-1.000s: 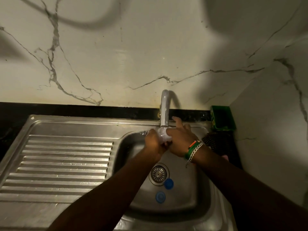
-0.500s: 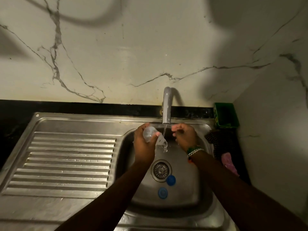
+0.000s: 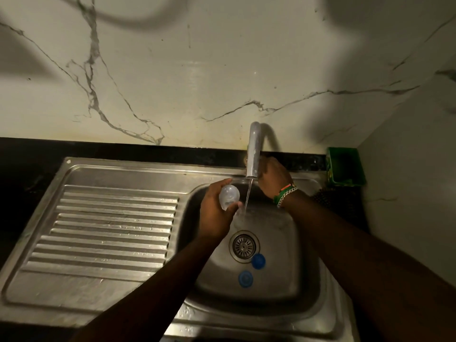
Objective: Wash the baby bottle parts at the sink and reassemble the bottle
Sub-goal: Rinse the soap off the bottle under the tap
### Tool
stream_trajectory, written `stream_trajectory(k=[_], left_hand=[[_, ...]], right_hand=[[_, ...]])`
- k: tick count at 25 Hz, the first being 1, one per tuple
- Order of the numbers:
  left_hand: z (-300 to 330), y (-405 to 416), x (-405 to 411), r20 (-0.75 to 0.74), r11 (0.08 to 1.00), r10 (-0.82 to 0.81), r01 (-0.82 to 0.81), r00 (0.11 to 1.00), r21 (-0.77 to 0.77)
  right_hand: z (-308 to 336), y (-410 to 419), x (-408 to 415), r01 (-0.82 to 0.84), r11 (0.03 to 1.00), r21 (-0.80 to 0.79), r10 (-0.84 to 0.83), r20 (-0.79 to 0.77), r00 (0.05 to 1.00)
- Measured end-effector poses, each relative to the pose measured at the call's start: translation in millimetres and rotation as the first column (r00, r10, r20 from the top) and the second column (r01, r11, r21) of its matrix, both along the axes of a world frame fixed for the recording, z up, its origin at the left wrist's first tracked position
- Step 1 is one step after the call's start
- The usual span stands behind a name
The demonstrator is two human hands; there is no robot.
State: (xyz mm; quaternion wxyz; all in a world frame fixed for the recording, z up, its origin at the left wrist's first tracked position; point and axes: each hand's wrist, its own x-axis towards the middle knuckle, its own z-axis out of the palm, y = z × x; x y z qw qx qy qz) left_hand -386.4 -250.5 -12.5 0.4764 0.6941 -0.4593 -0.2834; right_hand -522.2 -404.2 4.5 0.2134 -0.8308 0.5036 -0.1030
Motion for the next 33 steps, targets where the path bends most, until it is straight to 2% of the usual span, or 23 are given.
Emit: stream_trajectory(k=[2,5,8,11,14,16,18,20,22,24,26,28,29,31,33], left_hand=[[-1,-1,-2,0.008,1.0,-0.001,0.001,1.0,-0.001],[2,0,-10,0.011,0.999,0.008,-0.009,1.0,0.041],[9,4,-15,0.02,0.998,0.01,-0.011,1.0,0.058],[19,10,-18,0.075,0.998,0.046,-0.05,0.996,0.047],[33,17,-23,0.126,0.998,0.055,-0.059,0.99,0.027],[38,21,-27,0.137,0.998,0.058,-0.059,0.989,0.006],[44,25,-30,0.104,0.996,0.082,-0.08,0.991,-0.025],[50,33,-33,0.047,0.993,0.108,-0.105,0.993,-0.053],[58,43,-36,-0.001,0.99,0.123,-0.123,0.992,-0.076],[65,59,-27,-0.084,0.985,0.124,-0.133,0.989,-0.109],[64,74,0,-0.169,0.982,0.124,-0.145,0.978,-0.121],[54,94,42,-0.155,0.976,0.178,-0.194,0.972,-0.097],[47,106,64,-0.111,0.97,0.221,-0.23,0.969,-0.079],[23,132,121,0.079,0.954,0.298,-0.299,0.951,0.003],[-1,161,179,0.289,0.921,0.302,-0.356,0.909,0.156]], right_hand=[[2,-1,-2,-0.133,0.99,-0.045,0.131,-0.046,0.99],[12,0,2,-0.288,0.956,-0.06,0.269,-0.217,0.938],[35,2,-1,-0.273,0.958,-0.091,0.228,-0.337,0.914],[39,0,-16,-0.277,0.949,-0.149,0.217,-0.329,0.919],[38,5,-25,-0.325,0.942,-0.09,0.273,-0.359,0.893],[33,16,-28,-0.249,0.967,-0.045,0.229,-0.265,0.937],[25,36,-32,-0.177,0.984,0.01,0.177,-0.029,0.984],[22,66,-29,-0.269,0.954,0.134,0.236,0.217,0.947],[26,93,-23,-0.346,0.915,0.207,0.249,0.386,0.888],[37,110,-7,-0.327,0.919,0.221,0.207,0.436,0.876],[44,109,15,-0.319,0.932,0.17,0.234,0.388,0.892],[41,104,33,-0.294,0.939,0.18,0.217,0.352,0.91],[36,106,39,-0.274,0.947,0.166,0.221,0.283,0.933],[17,117,58,-0.099,0.97,0.223,0.062,0.17,0.984],[-3,134,91,0.06,0.977,0.207,-0.101,0.193,0.976]])
